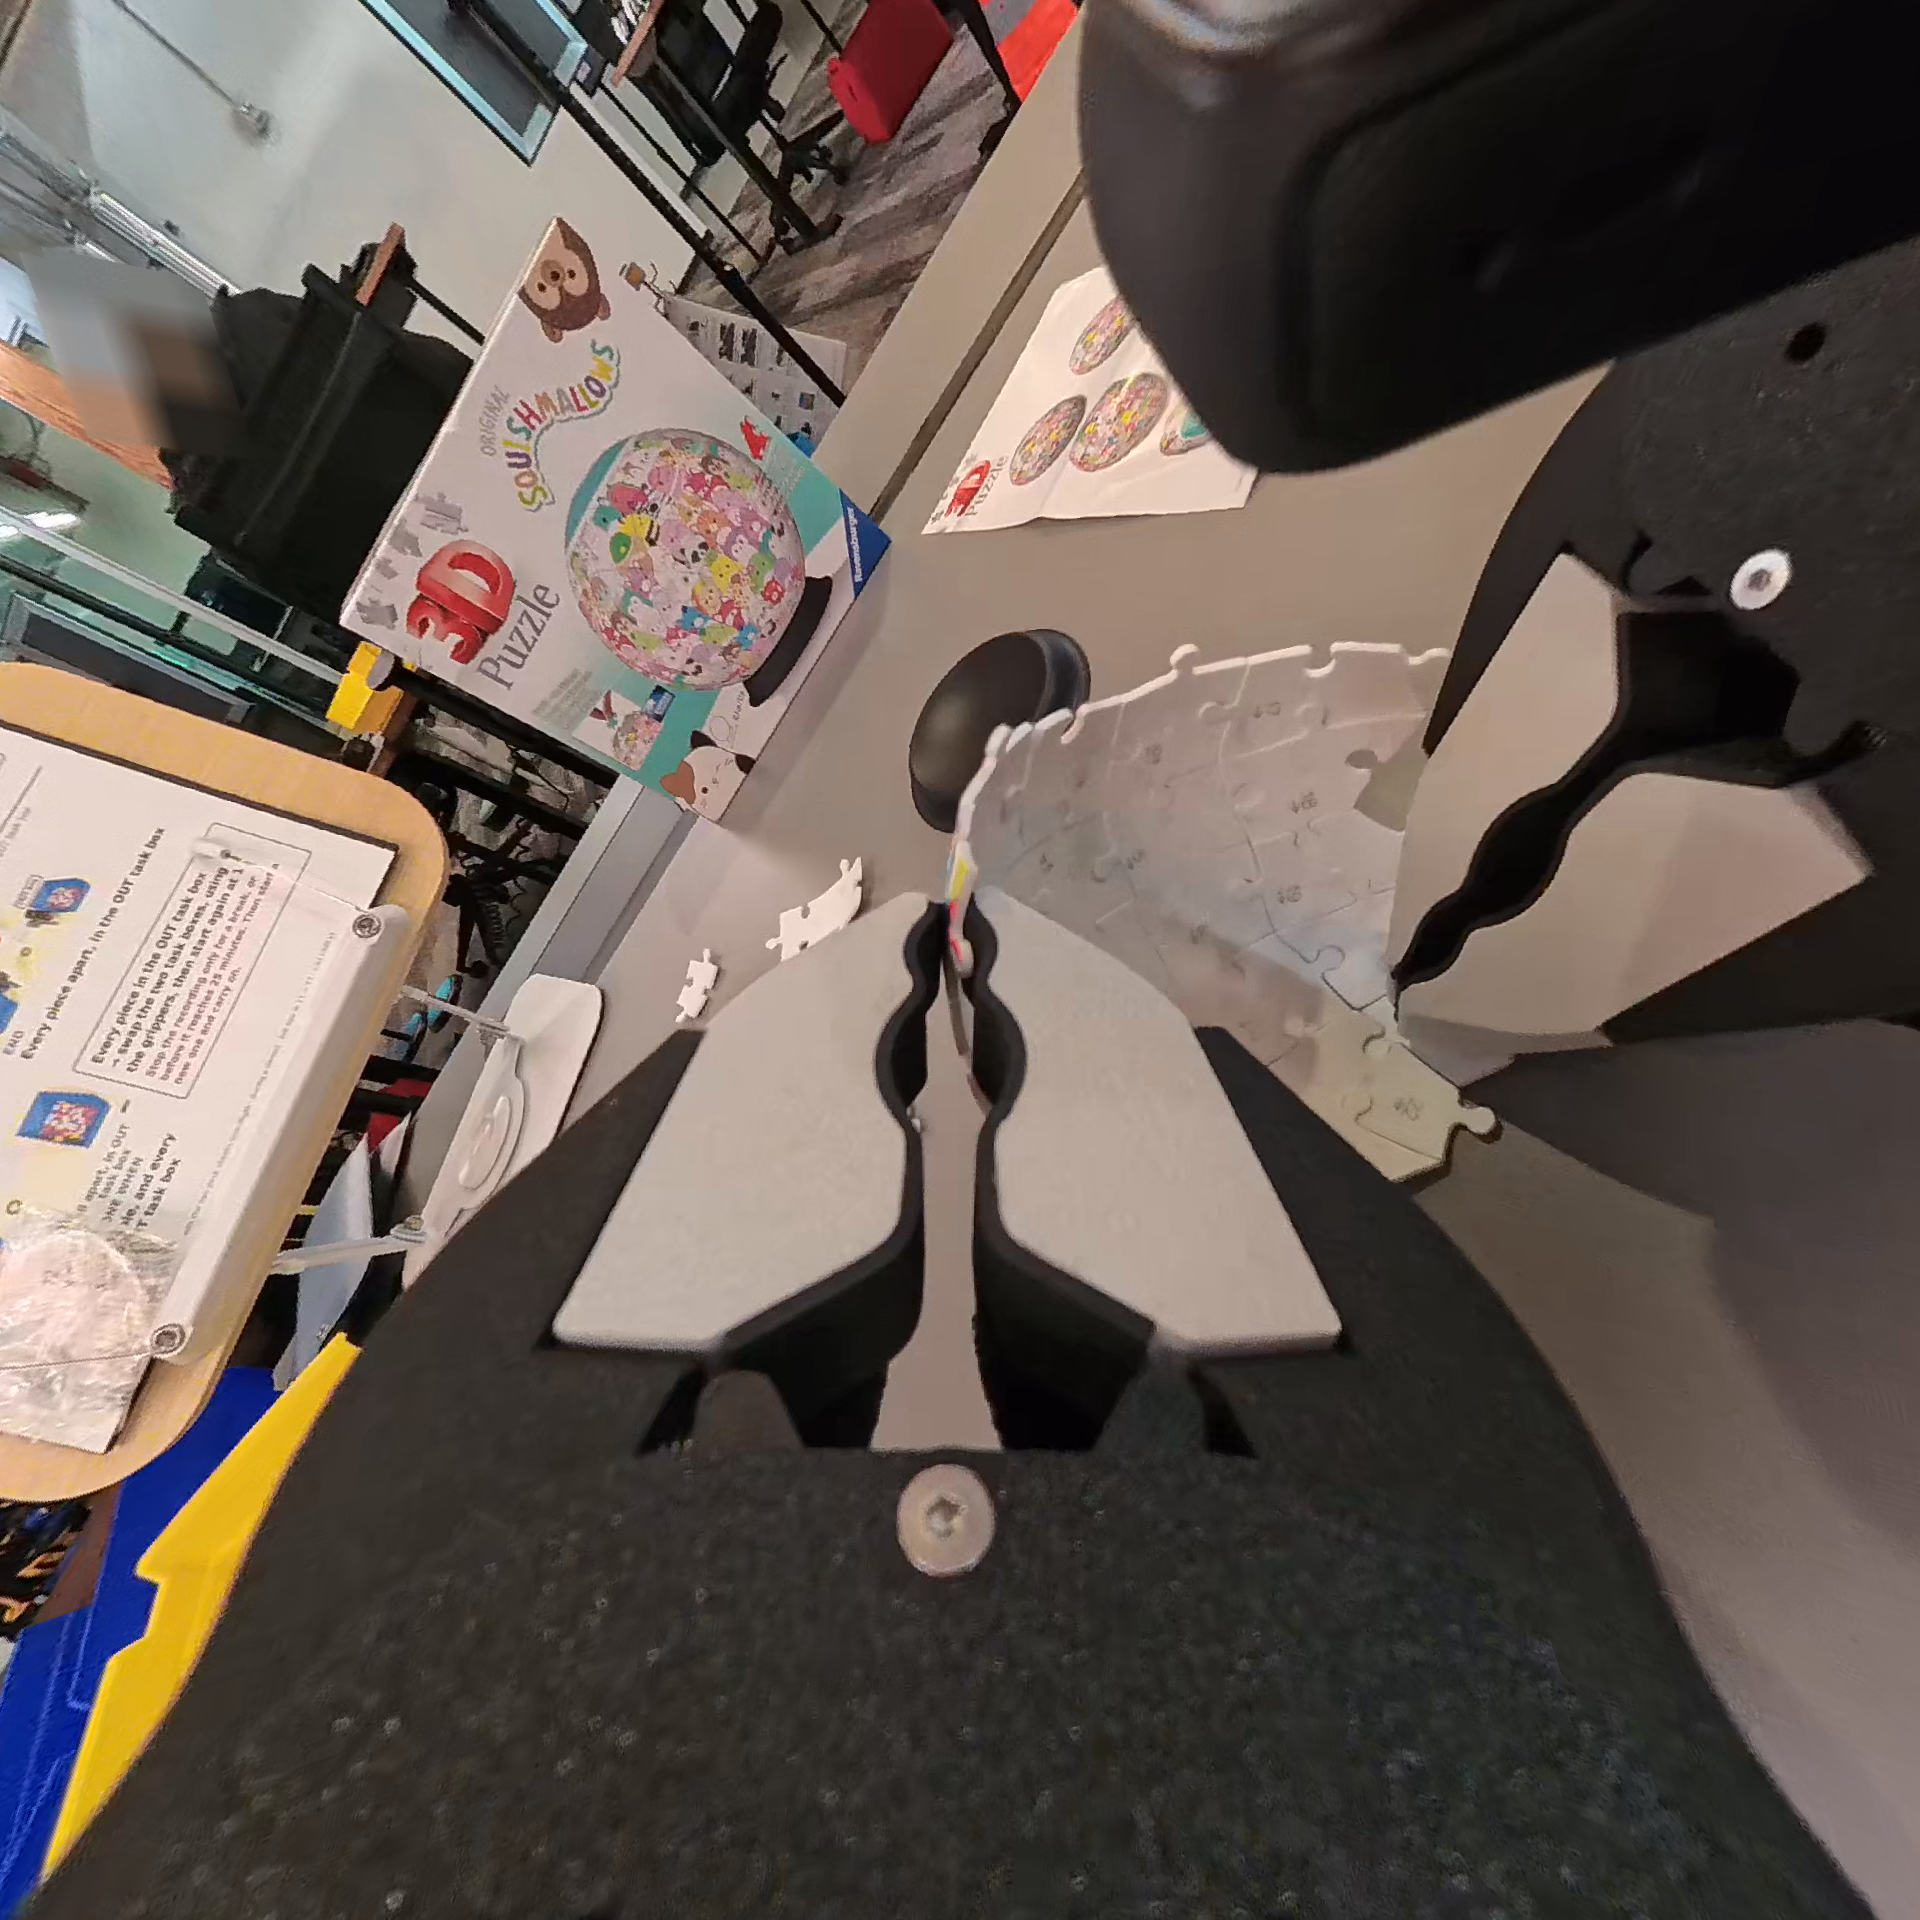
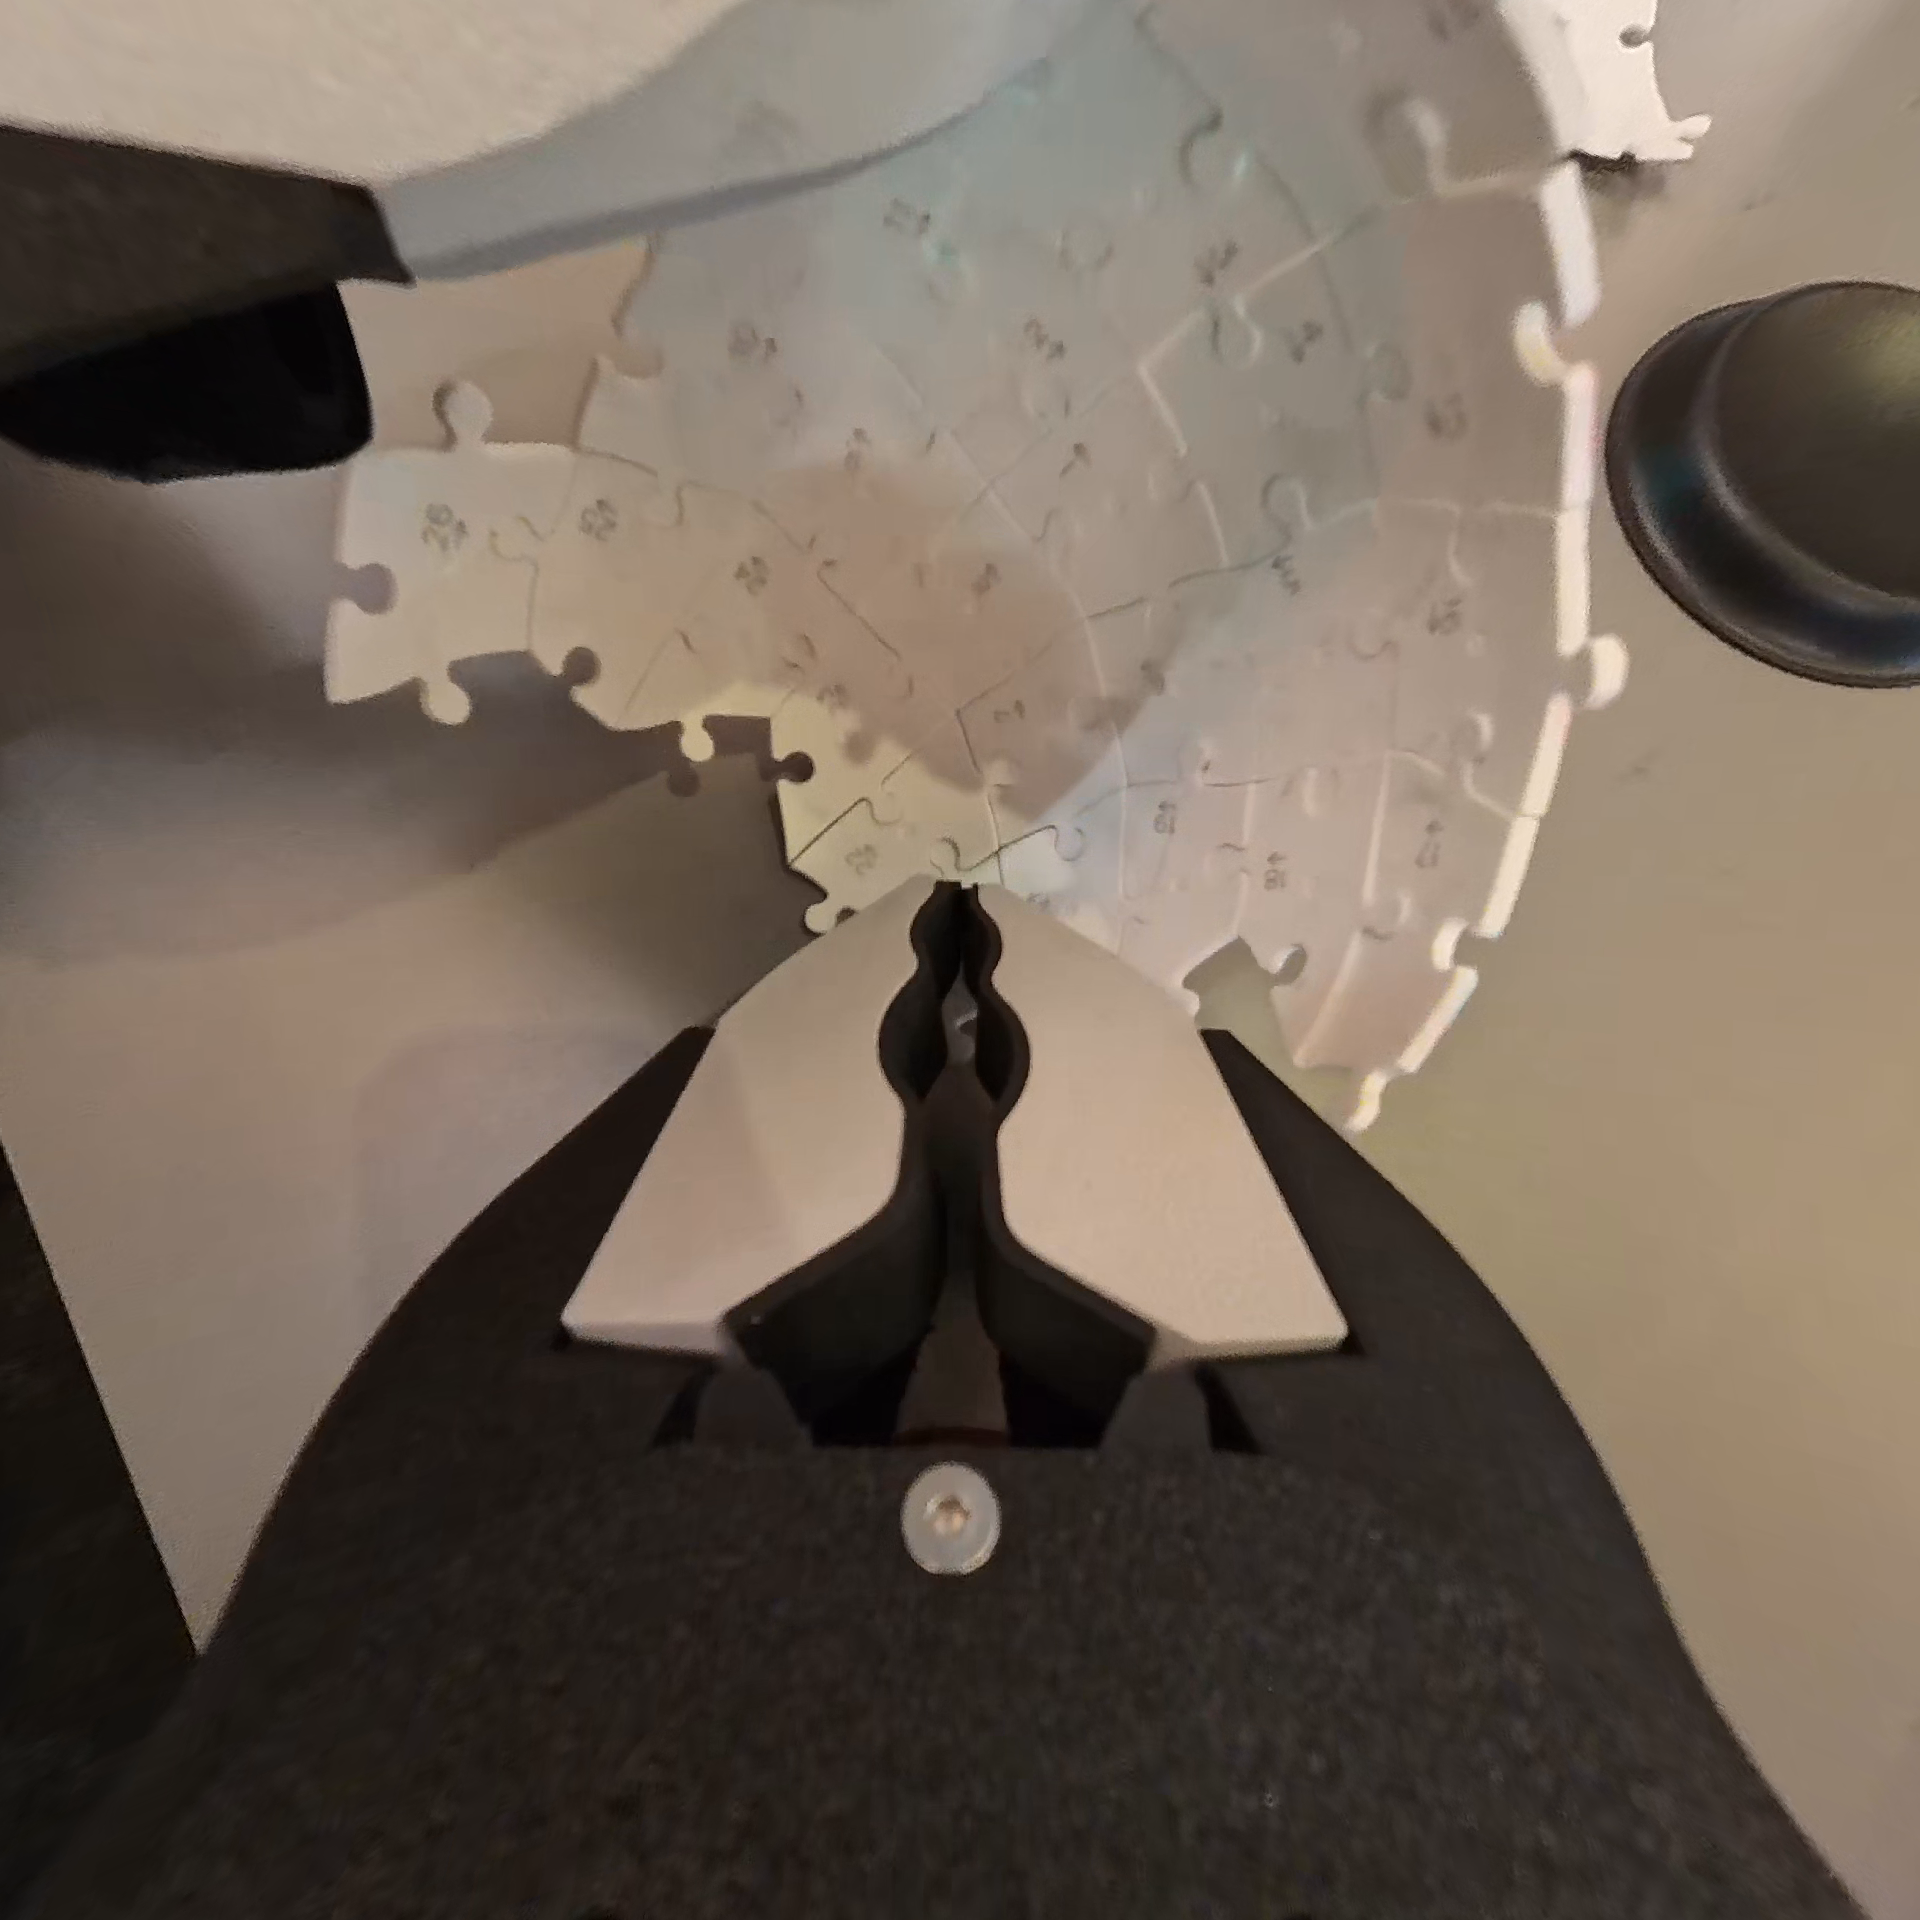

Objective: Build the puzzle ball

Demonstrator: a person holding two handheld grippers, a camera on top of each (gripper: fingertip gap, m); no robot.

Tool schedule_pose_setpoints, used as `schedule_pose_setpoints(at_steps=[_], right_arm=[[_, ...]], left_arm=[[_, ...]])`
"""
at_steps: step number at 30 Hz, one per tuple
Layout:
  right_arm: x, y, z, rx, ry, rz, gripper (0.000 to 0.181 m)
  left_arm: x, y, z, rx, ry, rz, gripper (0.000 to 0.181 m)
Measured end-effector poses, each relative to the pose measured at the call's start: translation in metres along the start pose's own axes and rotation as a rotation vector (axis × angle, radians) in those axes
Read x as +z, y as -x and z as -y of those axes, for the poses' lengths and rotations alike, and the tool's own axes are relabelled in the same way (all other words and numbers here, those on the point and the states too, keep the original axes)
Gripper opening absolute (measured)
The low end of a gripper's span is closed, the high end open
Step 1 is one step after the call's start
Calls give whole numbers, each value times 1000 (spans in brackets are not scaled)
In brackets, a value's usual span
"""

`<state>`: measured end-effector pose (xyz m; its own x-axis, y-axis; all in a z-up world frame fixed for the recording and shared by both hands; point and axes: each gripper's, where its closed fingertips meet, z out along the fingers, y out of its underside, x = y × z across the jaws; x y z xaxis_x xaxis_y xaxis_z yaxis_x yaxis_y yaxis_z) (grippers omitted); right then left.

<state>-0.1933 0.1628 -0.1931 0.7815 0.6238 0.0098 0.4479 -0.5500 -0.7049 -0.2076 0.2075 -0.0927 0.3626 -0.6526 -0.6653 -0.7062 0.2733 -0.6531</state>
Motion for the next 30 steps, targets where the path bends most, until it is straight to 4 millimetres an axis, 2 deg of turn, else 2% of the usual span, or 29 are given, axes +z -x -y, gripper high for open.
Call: schedule_pose_setpoints(at_steps=[3,7,10,19,30], right_arm=[[-2,1,-1,-4,2,6,0],[-12,6,8,5,-53,31,0],[-14,1,6,22,-48,22,0],[1,-12,9,65,-31,-14,0],[8,-13,8,70,6,-3,0]], left_arm=[[1,1,-1,-7,7,2,2],[1,3,-4,4,20,23,2],[1,4,-4,8,22,24,2],[2,3,-4,9,23,19,2],[12,6,-12,-27,98,11,2]])
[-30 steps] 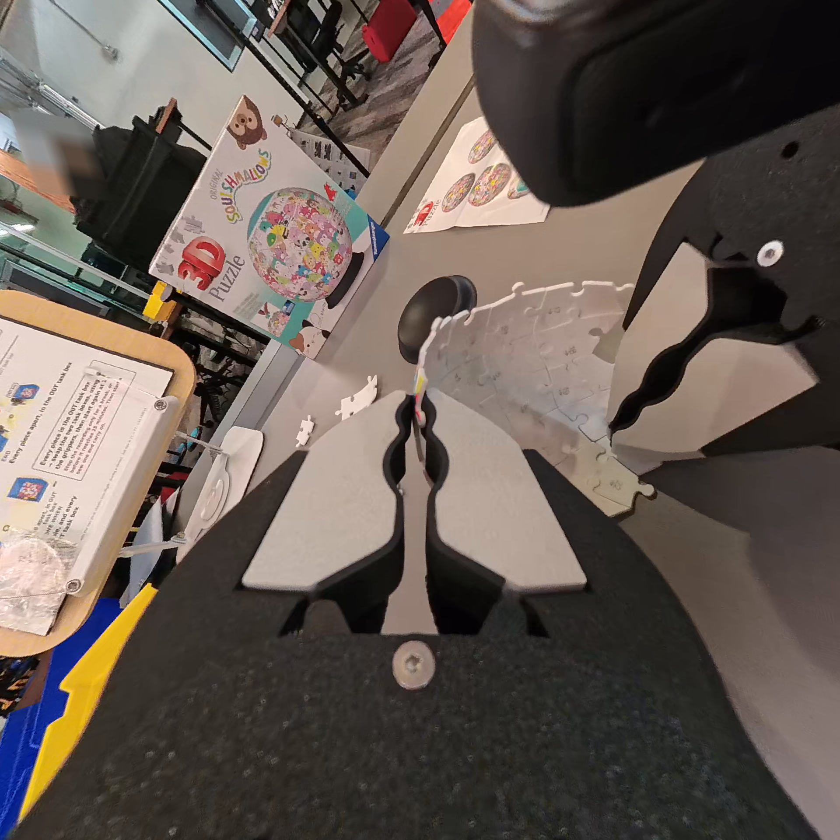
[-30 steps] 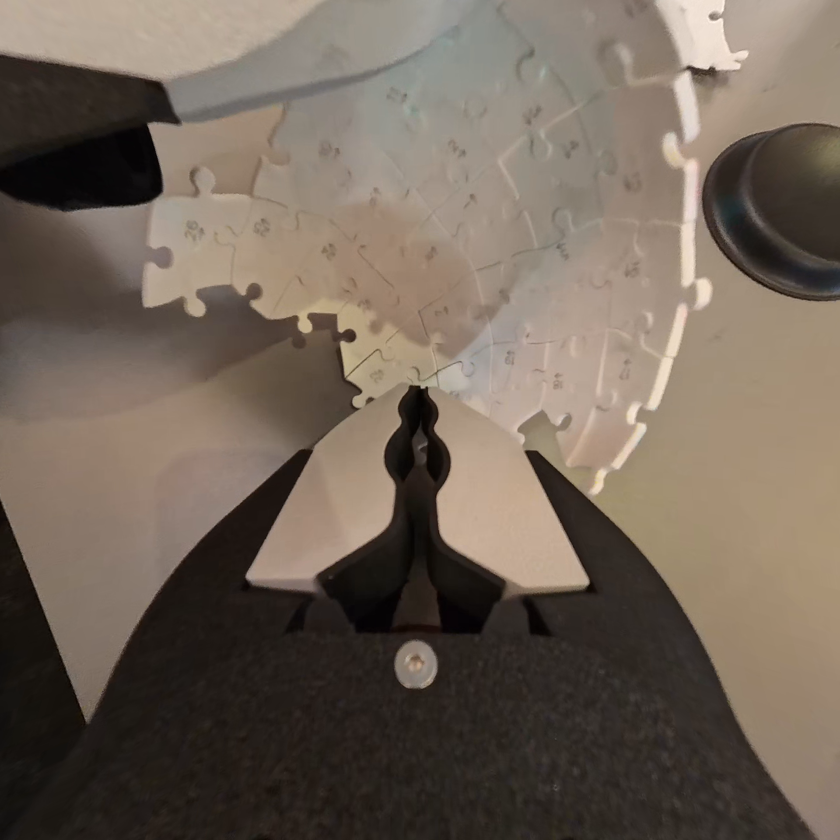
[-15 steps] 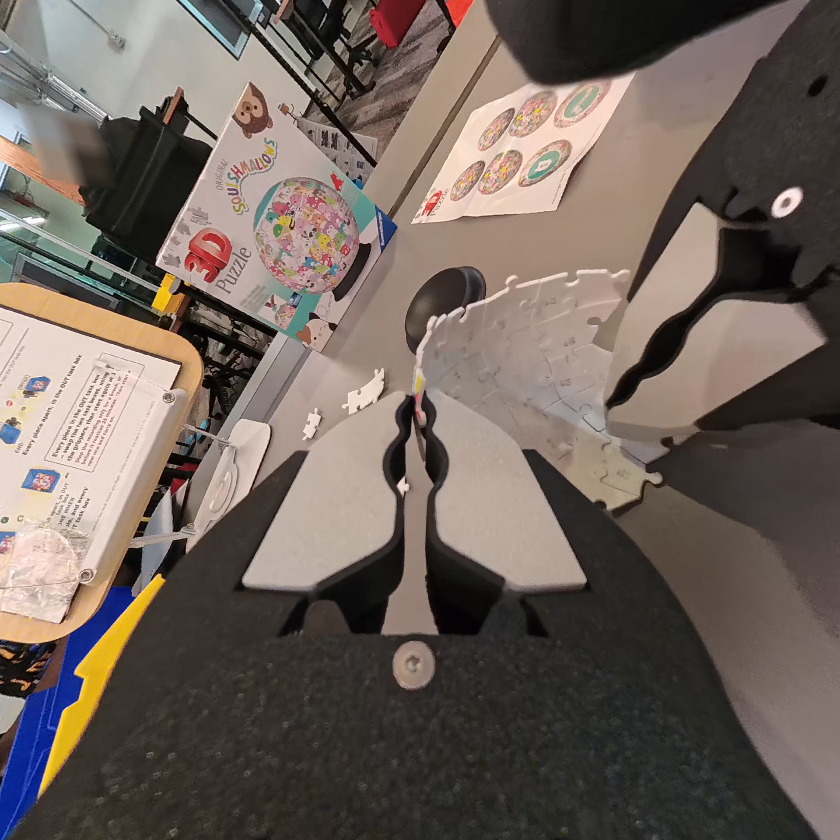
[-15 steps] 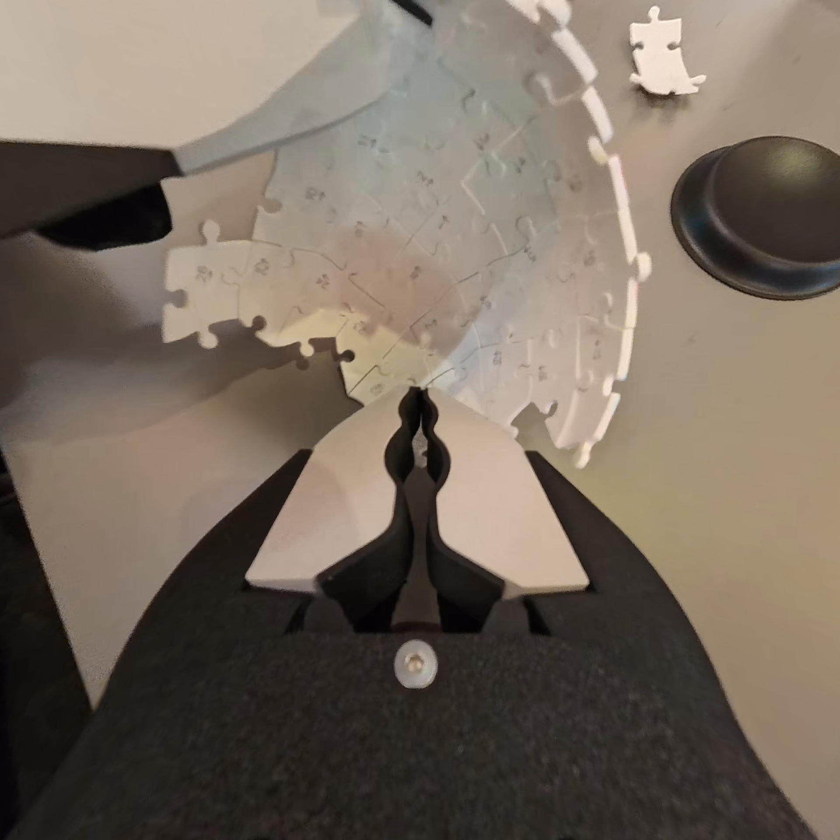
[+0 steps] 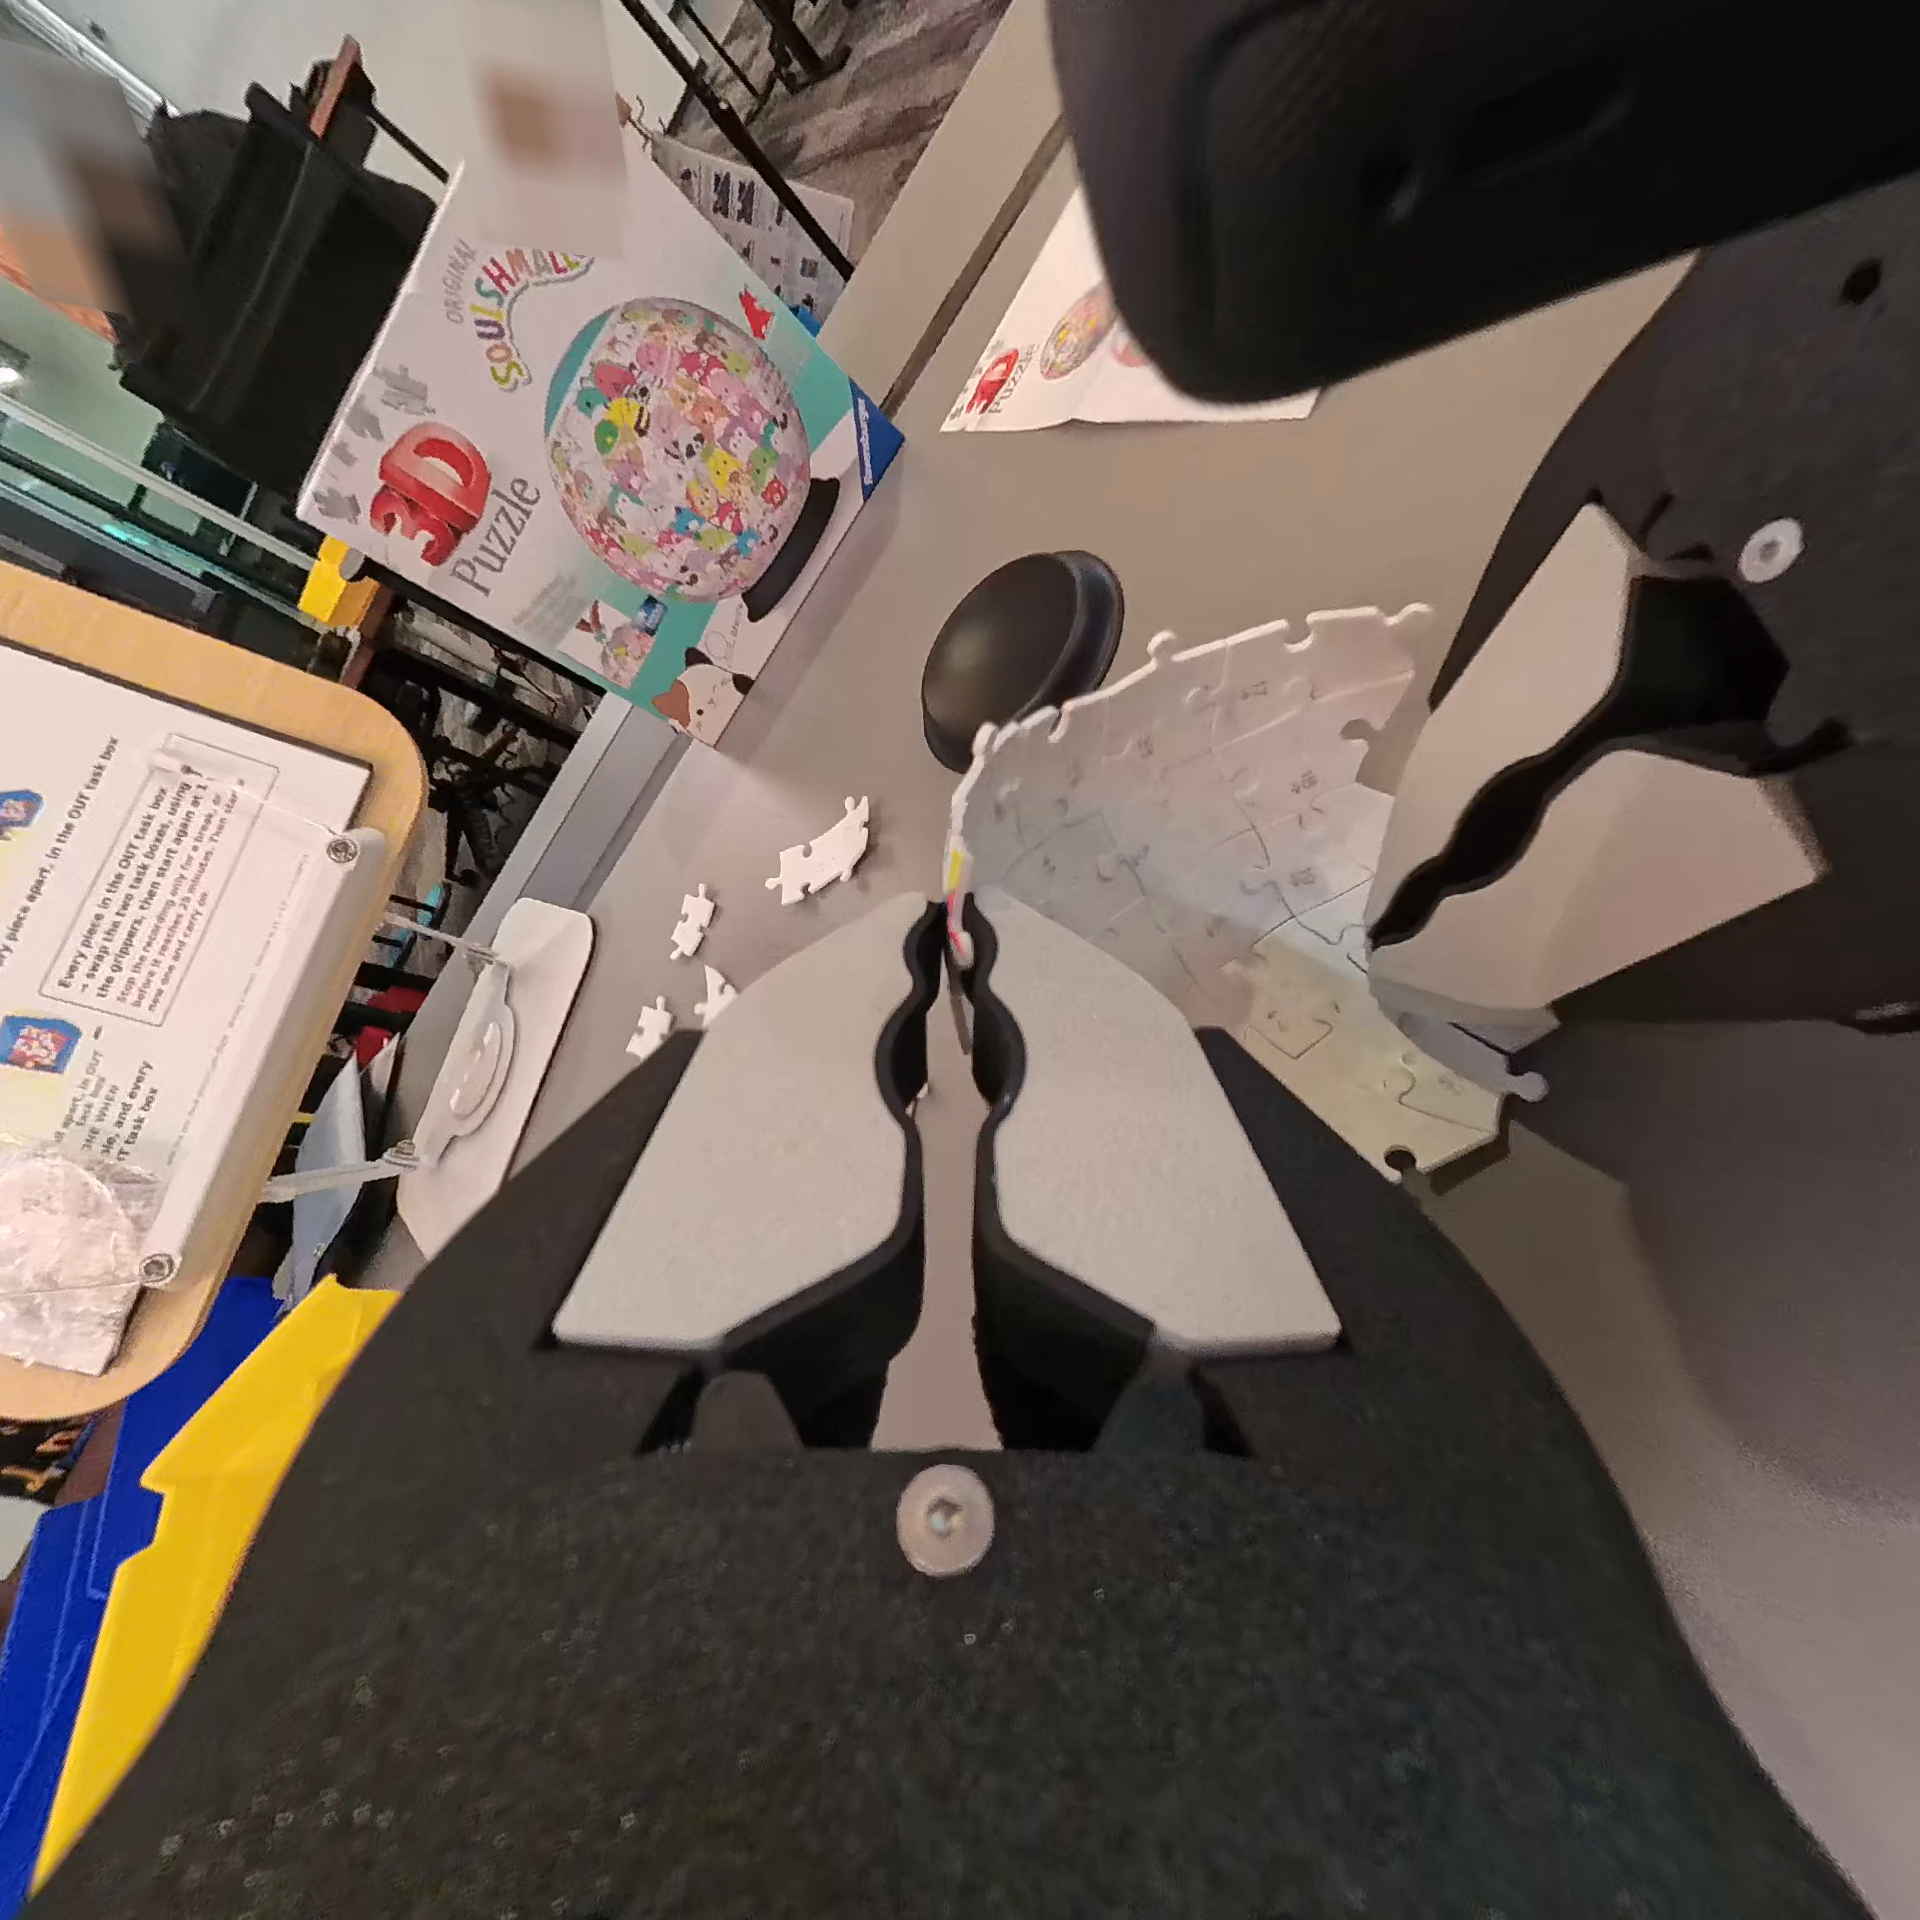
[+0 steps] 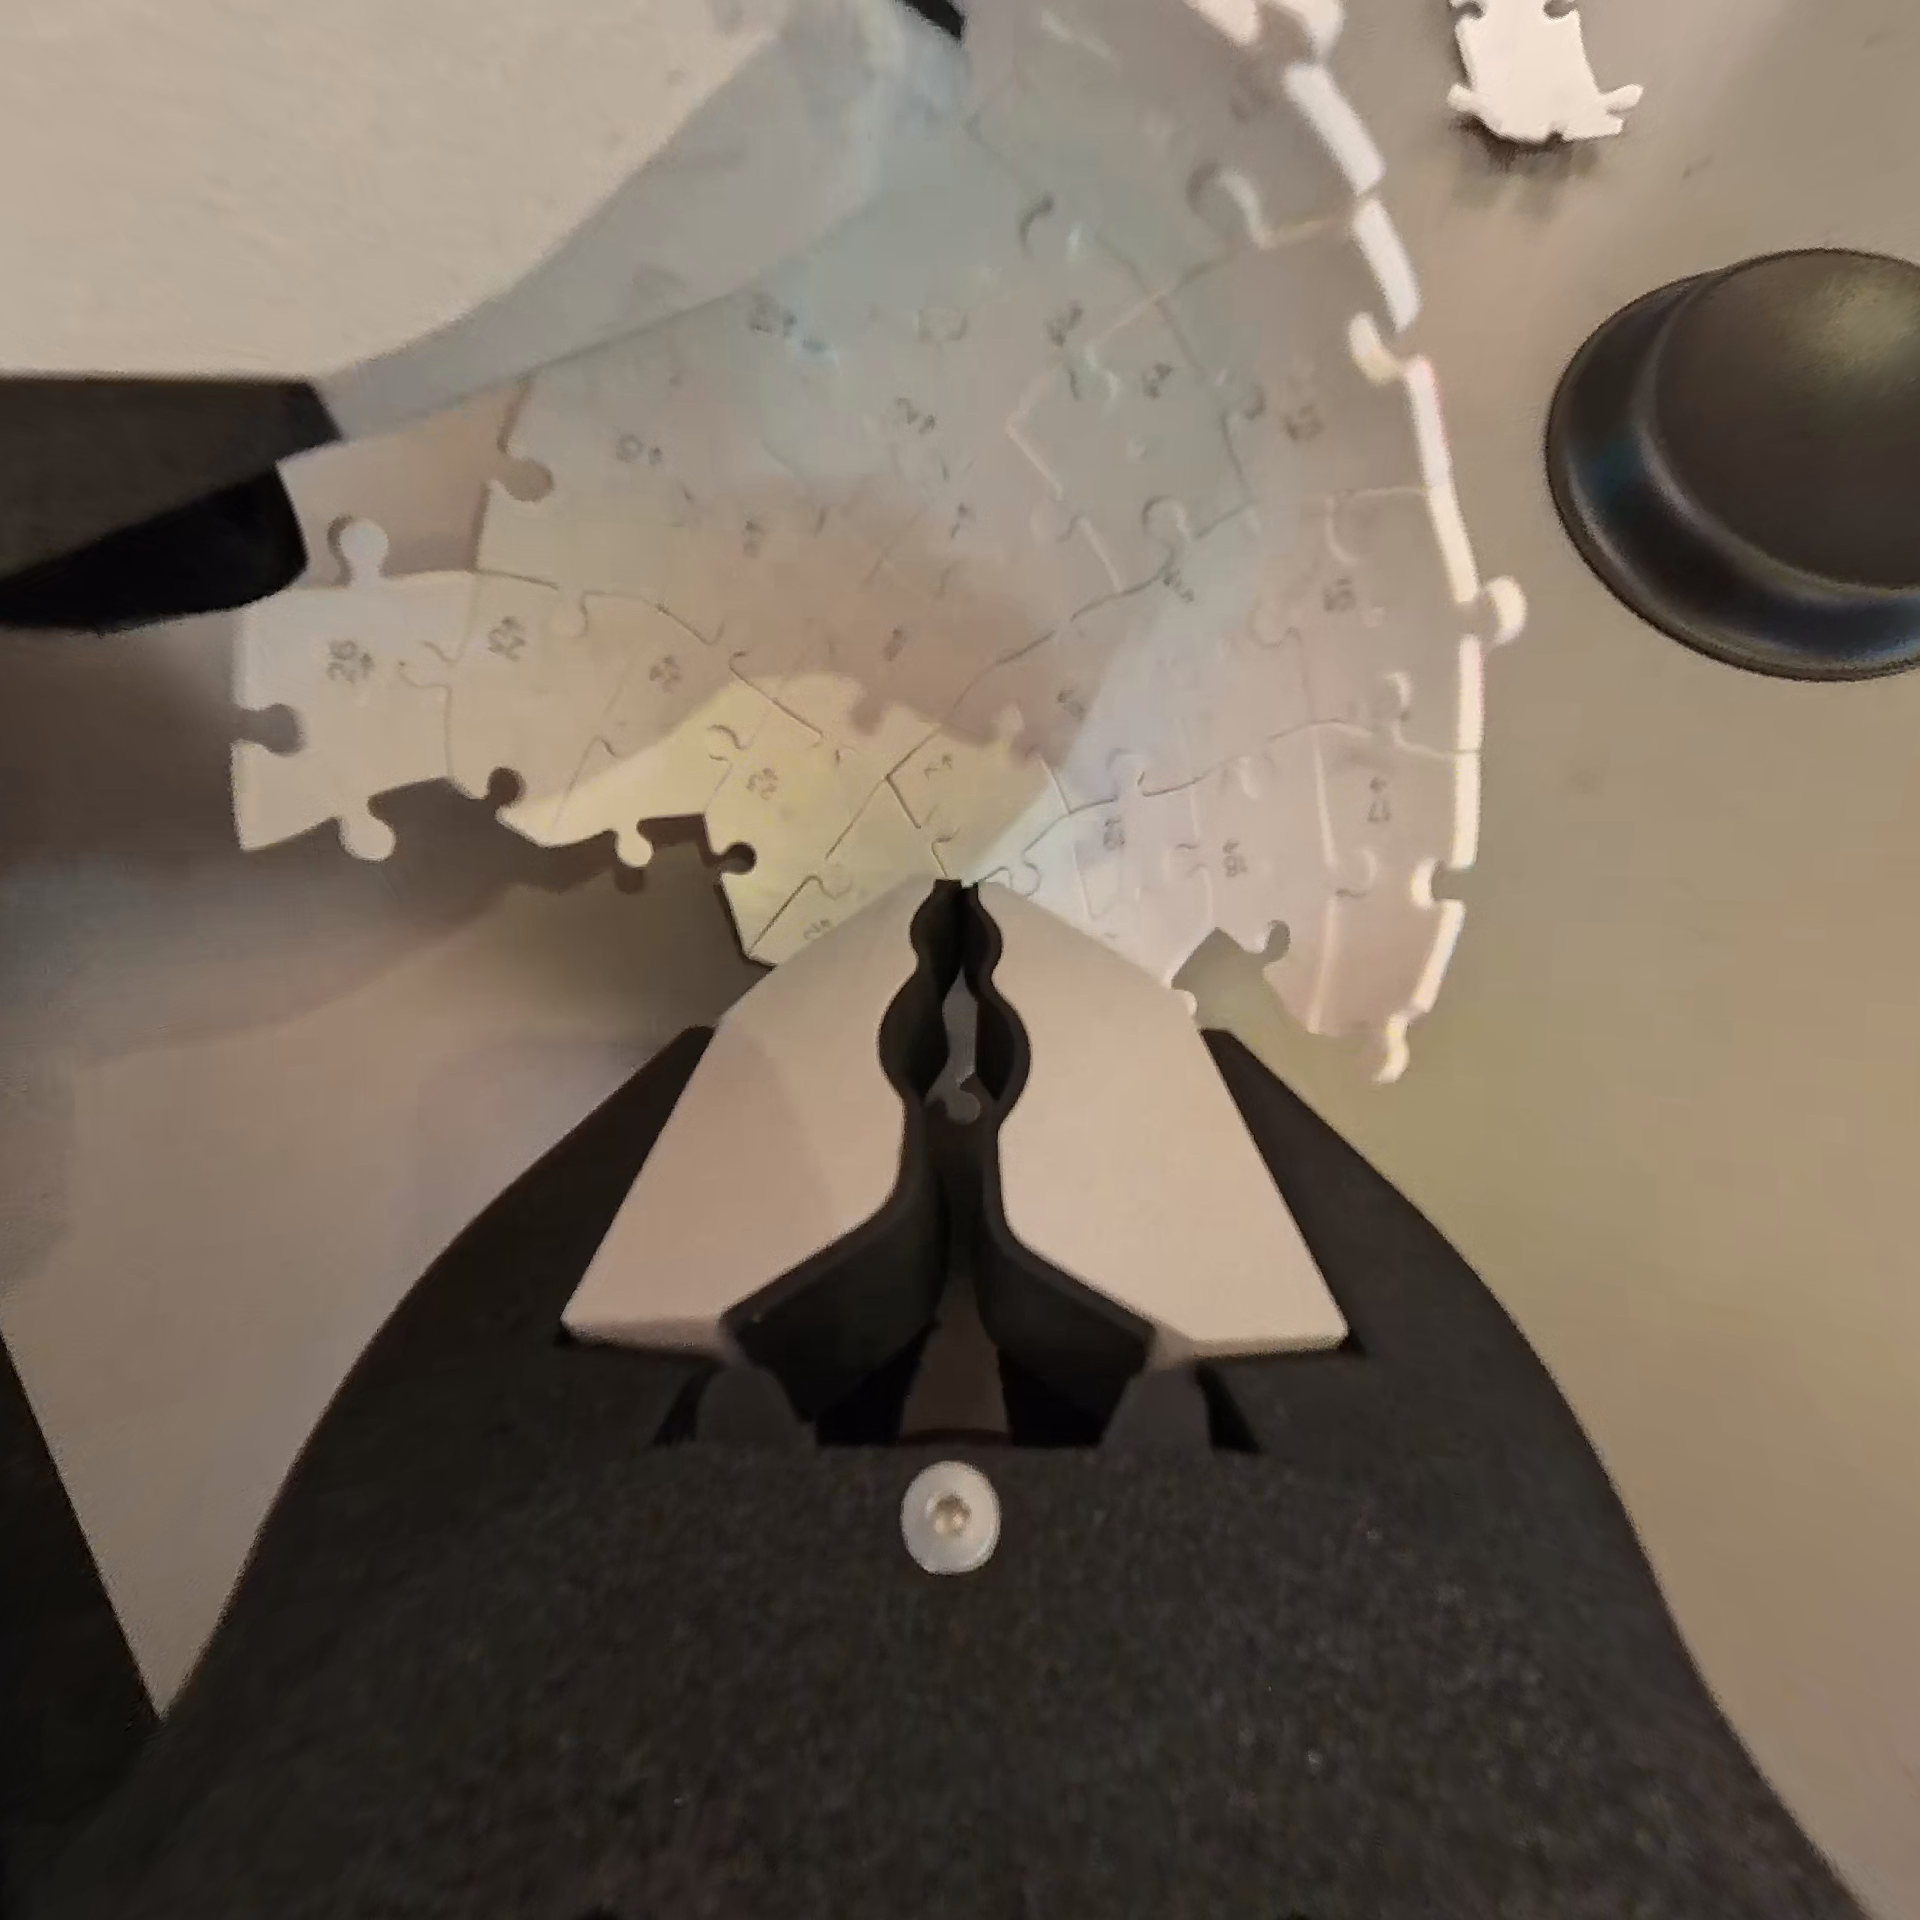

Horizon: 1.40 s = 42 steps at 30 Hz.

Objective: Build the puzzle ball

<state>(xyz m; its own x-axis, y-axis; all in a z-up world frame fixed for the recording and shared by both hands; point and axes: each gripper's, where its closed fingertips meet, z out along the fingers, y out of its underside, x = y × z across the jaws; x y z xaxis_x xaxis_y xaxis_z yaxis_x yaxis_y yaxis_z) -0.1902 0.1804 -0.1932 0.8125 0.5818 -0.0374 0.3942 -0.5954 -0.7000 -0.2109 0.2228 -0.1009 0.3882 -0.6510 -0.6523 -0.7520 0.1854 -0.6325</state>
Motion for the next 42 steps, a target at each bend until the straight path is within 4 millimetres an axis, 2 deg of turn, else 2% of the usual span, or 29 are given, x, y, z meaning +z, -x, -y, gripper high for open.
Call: schedule_pose_setpoints(at_steps=[2,3,5,6,8,10,13,16,19,24,29,32,33,35,38,42], right_arm=[[-3,-2,-1,-15,18,-24,0],[-10,1,5,-31,-18,-10,0],[-38,-2,26,-27,-157,-21,0],[-51,-8,30,-24,-198,-39,0],[-70,-24,28,-6,-253,-91,0],[-77,-35,18,27,-274,-100,0],[-73,-40,-1,118,-223,-64,0],[-69,-32,-10,163,-198,-22,0],[-64,-20,-16,156,-163,-1,0],[-63,-10,-15,136,-165,24,8],[-66,-7,-14,181,-201,111,18],[-72,-2,-9,130,-230,134,19],[-74,2,-6,97,-244,143,17],[-79,24,1,35,-281,249,14],[-72,58,-3,-1,-238,405,23],[-56,68,-19,-106,-134,357,24]], left_arm=[[2,1,-1,-11,11,1,2],[2,2,-2,-15,16,3,2],[2,4,-4,-29,23,5,2],[2,4,-5,-43,27,2,2],[3,6,-9,-93,38,-12,2],[4,7,-13,-164,51,-34,2],[7,8,-24,-302,72,-82,2],[10,7,-39,-500,87,-143,2],[10,0,-44,-631,33,-209,2],[9,-5,-40,-672,-77,-265,2],[12,-9,-39,-654,-90,-277,2],[14,-9,-44,-678,-64,-262,2],[13,-8,-46,-692,-48,-254,2],[11,-7,-54,-730,-5,-213,2],[-1,-11,-67,-798,58,-122,4],[-21,-19,-79,-882,118,-1,6]])
